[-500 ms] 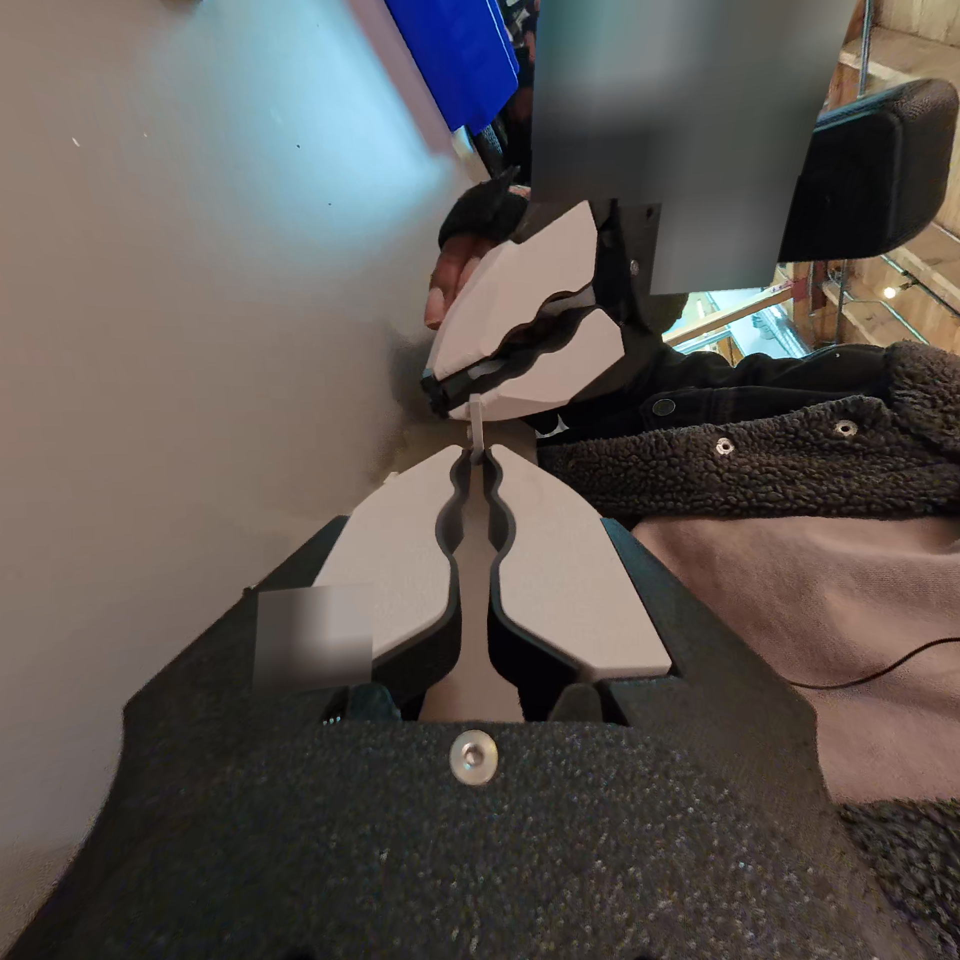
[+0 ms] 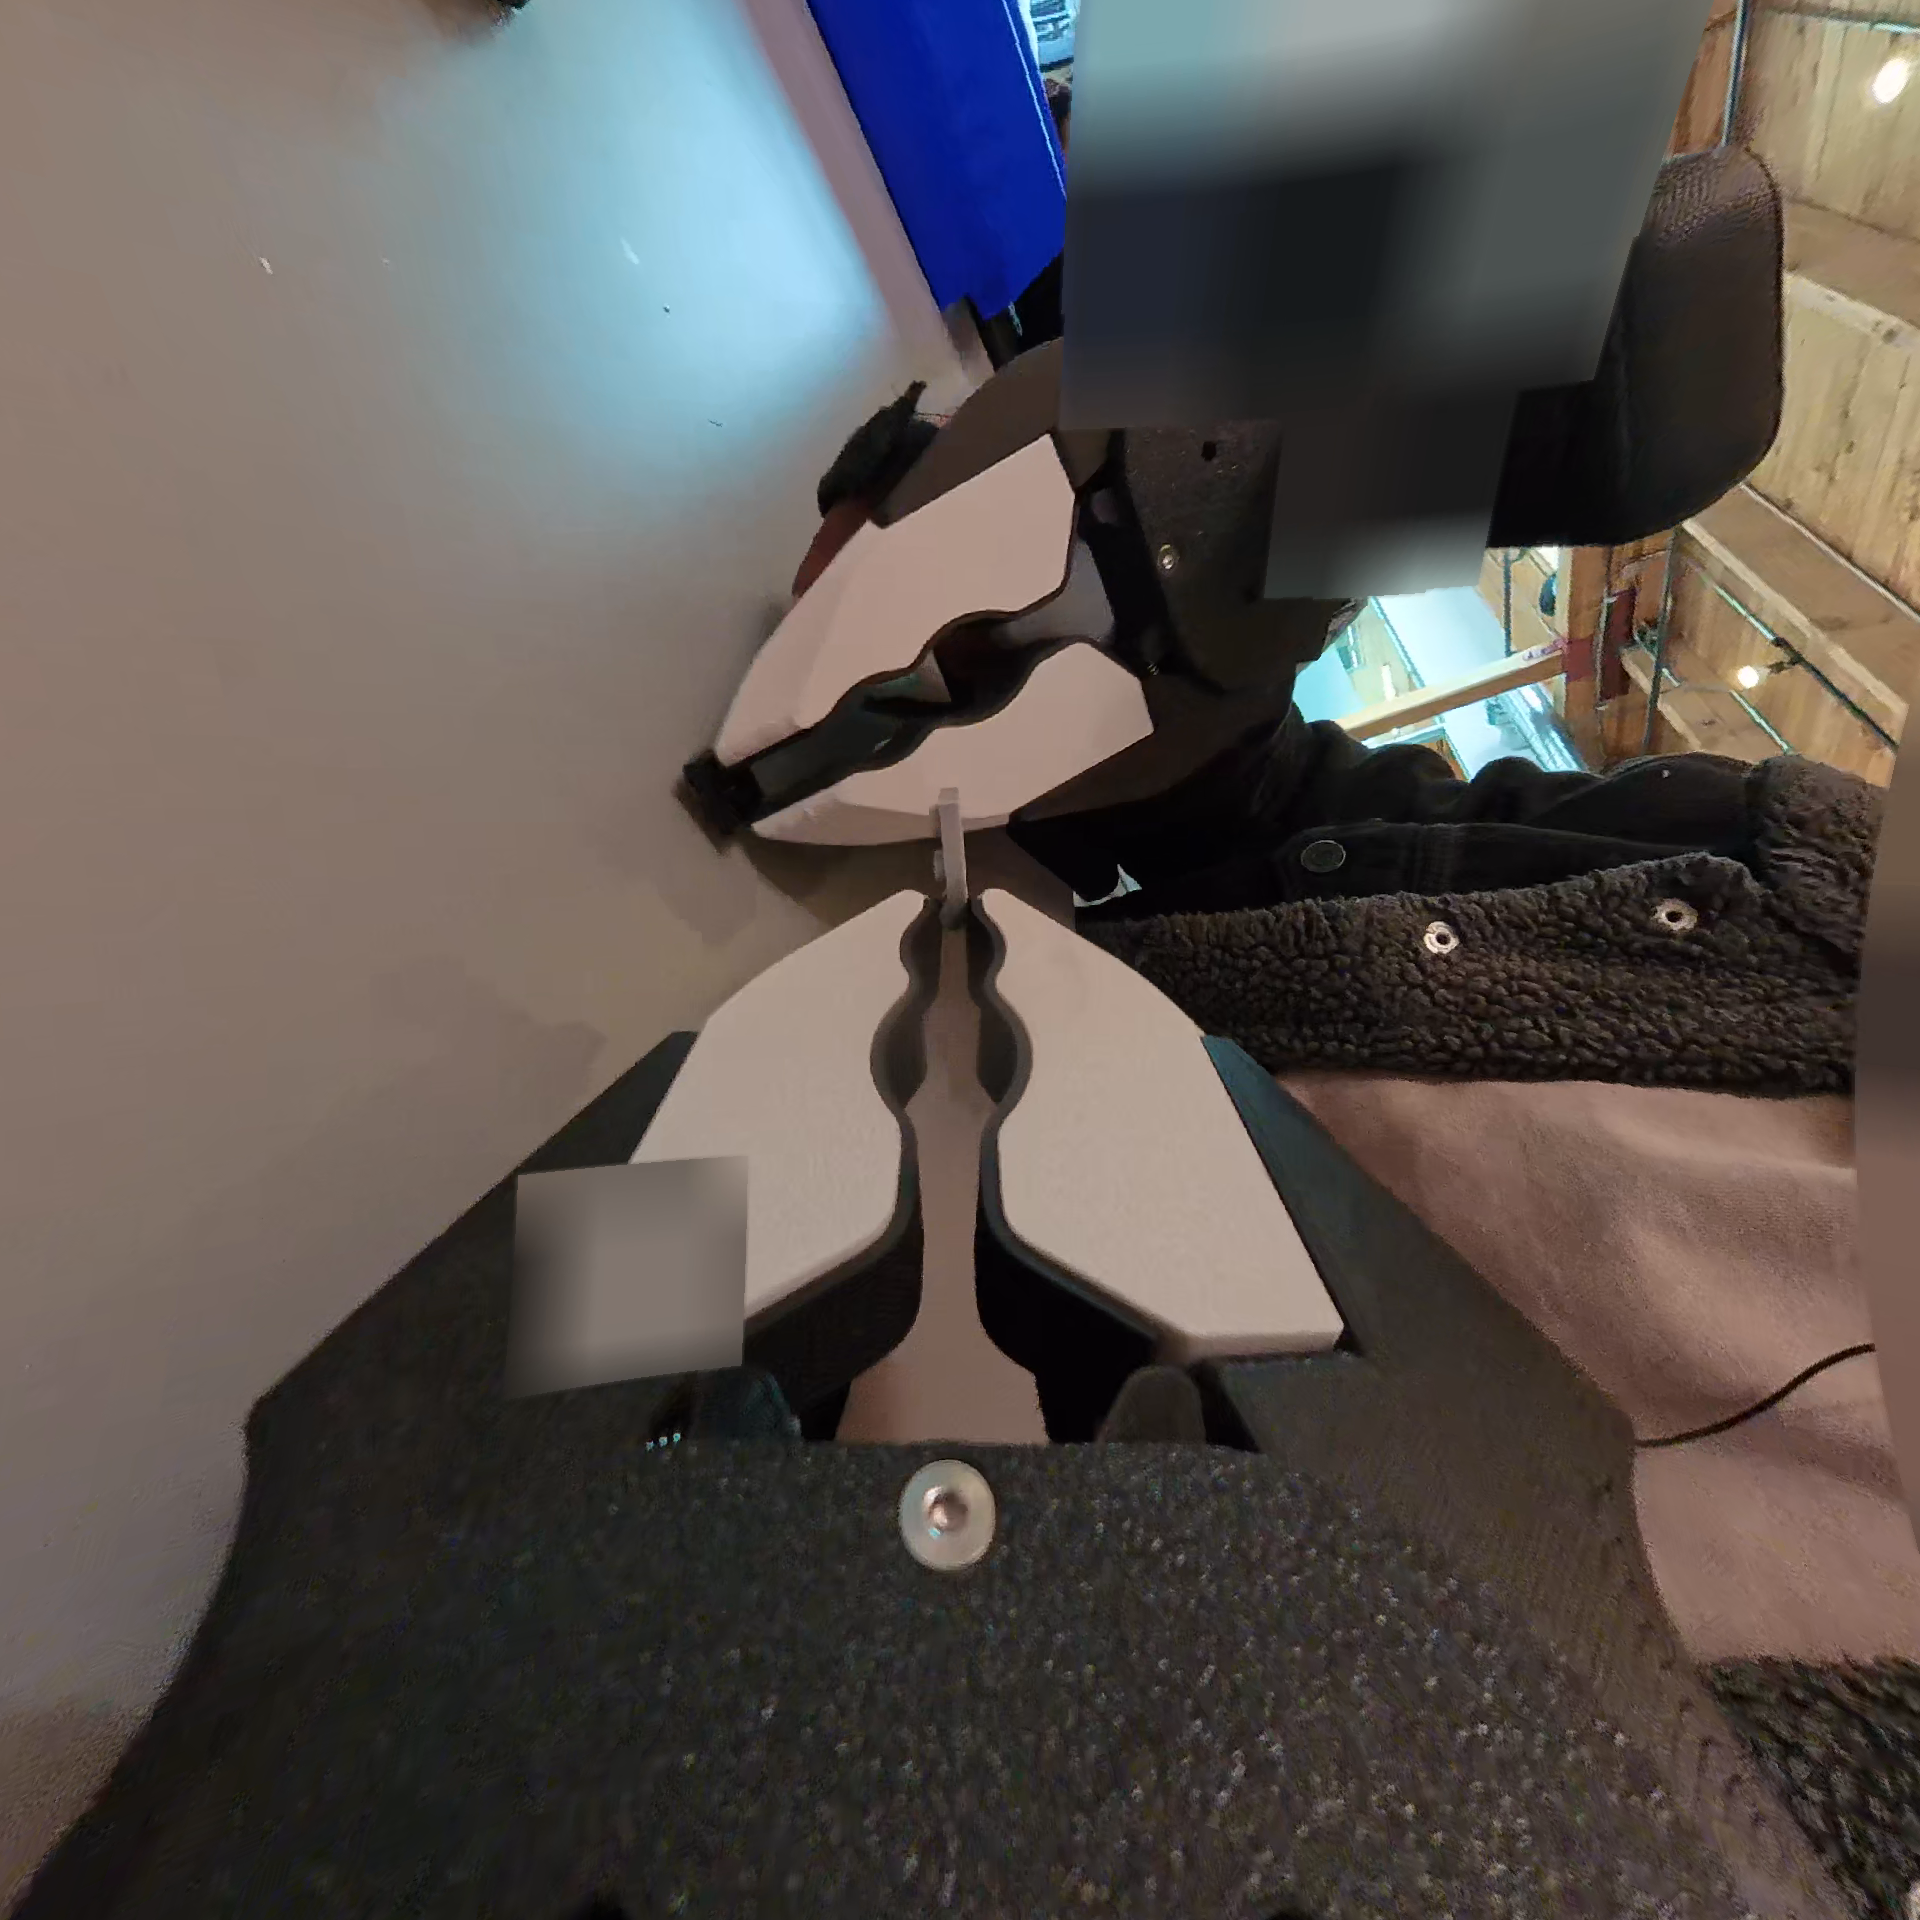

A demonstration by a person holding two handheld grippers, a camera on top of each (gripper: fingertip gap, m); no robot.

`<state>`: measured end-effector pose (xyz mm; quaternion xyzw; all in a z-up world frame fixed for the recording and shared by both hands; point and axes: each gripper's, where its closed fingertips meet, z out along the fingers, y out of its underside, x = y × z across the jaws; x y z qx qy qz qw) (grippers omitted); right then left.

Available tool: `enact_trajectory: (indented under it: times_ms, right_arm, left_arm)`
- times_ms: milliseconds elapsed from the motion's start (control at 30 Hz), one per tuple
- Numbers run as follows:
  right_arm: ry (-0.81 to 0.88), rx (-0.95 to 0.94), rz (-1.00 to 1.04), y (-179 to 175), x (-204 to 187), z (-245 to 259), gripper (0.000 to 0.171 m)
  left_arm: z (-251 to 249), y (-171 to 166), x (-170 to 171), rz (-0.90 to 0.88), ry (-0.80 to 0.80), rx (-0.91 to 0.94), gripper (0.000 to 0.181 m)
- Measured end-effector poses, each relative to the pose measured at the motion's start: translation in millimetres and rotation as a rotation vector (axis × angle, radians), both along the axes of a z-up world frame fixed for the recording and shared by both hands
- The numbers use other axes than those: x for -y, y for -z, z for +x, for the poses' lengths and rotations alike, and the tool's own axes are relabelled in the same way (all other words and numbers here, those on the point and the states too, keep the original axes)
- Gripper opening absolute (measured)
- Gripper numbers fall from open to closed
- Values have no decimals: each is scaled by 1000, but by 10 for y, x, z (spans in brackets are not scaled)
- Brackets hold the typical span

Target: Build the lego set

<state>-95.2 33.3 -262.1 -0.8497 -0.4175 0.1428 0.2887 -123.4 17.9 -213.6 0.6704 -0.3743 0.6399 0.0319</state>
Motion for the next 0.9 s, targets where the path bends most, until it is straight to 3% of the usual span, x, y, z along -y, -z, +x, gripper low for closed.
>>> enact_trajectory:
  times_ms: [367, 733, 900]
  right_arm:
    - [-150, -147, 234, -466, 11, -149, 27]
    - [-174, -148, 336, -518, -28, -165, 27]
    - [-193, -169, 287, -468, -5, -148, 23]
  left_arm:
    - [114, -49, -3, -140, -25, 8, 4]
    - [210, -49, -25, -212, -29, 2, 3]
    - [190, -47, -44, -205, -29, 2, 10]
